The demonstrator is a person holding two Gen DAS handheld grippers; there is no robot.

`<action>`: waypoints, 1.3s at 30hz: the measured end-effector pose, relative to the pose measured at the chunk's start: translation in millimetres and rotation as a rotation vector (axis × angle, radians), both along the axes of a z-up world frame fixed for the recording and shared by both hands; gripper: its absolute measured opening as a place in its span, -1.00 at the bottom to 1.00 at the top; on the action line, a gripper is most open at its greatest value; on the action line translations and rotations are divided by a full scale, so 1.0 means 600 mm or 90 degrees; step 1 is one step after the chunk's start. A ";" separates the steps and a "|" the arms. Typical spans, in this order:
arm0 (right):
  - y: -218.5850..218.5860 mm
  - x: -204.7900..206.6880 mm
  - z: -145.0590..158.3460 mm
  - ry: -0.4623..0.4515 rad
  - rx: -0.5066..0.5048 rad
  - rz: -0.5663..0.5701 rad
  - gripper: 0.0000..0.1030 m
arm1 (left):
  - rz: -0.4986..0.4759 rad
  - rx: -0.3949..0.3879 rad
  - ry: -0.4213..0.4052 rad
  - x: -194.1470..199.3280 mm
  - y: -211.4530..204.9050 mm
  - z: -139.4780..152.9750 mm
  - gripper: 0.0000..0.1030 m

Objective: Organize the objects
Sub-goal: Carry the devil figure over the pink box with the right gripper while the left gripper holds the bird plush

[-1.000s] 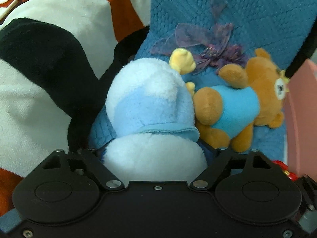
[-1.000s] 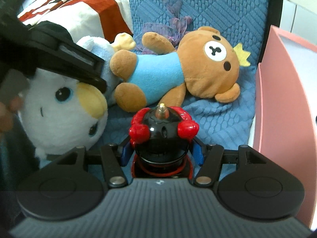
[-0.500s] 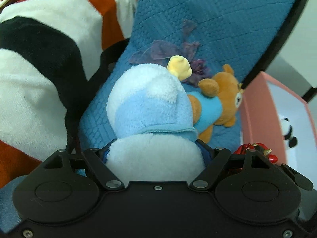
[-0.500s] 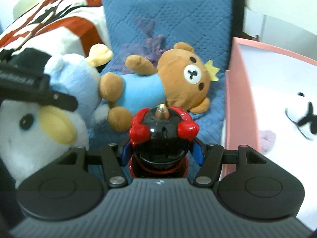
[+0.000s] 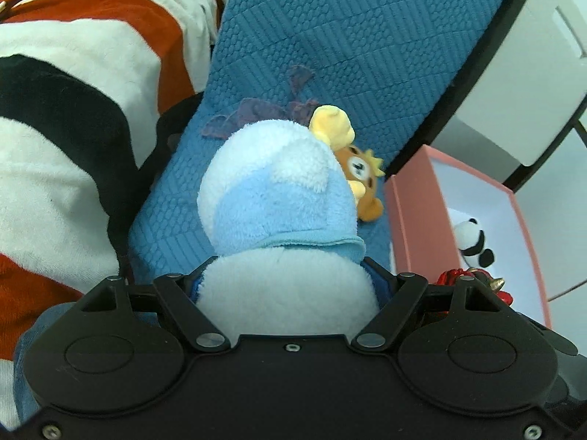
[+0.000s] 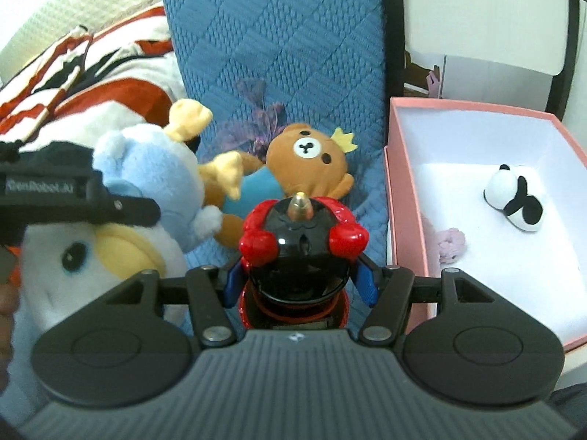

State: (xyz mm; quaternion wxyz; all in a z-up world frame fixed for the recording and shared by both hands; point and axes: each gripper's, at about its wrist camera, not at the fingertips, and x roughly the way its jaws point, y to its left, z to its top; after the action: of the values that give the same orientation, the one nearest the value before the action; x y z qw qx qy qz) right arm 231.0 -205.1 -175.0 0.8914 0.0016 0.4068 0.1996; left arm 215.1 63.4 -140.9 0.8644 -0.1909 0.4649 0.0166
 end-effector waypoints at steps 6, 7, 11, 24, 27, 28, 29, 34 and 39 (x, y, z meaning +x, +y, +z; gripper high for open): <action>-0.018 -0.003 0.036 -0.004 0.014 -0.013 0.22 | -0.009 -0.009 -0.010 0.002 -0.021 0.030 0.51; -0.023 -0.003 0.041 -0.004 0.018 -0.015 0.22 | -0.009 -0.009 -0.013 0.002 -0.026 0.035 0.51; -0.040 0.005 0.056 -0.013 0.021 -0.020 0.22 | -0.012 -0.010 -0.027 0.007 -0.042 0.056 0.51; -0.101 0.035 0.114 -0.038 0.056 -0.012 0.22 | -0.021 0.000 -0.065 0.045 -0.131 0.132 0.51; -0.114 0.042 0.130 -0.045 0.067 -0.012 0.22 | -0.033 0.007 -0.079 0.058 -0.157 0.157 0.51; -0.119 0.045 0.135 -0.048 0.070 -0.012 0.22 | -0.035 0.010 -0.082 0.064 -0.167 0.164 0.51; -0.123 0.048 0.140 -0.050 0.071 -0.012 0.22 | -0.036 0.012 -0.086 0.069 -0.175 0.171 0.51; -0.153 0.062 0.159 -0.060 0.084 -0.009 0.22 | -0.041 0.018 -0.105 0.088 -0.213 0.203 0.51; -0.193 0.075 0.169 -0.067 0.096 -0.013 0.22 | -0.045 0.014 -0.121 0.105 -0.251 0.220 0.51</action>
State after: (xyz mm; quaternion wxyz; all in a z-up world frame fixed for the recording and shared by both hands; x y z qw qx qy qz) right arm 275.7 -320.8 -73.7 0.9110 0.0621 0.3430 0.2205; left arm 278.2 -87.5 -9.2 0.9067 -0.1658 0.3869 -0.0270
